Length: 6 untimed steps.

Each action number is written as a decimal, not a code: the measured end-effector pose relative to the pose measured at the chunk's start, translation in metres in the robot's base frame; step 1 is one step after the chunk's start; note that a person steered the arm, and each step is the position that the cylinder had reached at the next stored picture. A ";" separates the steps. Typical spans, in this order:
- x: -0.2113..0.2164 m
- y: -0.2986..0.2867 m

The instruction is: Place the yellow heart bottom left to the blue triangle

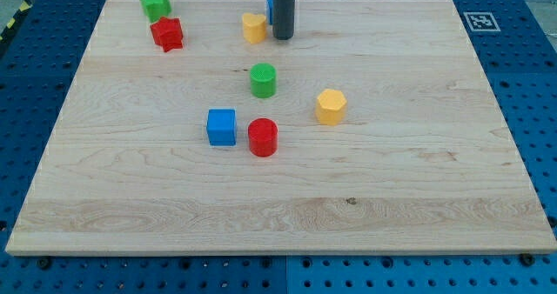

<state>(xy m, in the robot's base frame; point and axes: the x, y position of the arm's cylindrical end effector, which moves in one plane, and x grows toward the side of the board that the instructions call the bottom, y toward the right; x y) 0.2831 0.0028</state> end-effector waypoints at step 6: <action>0.002 -0.054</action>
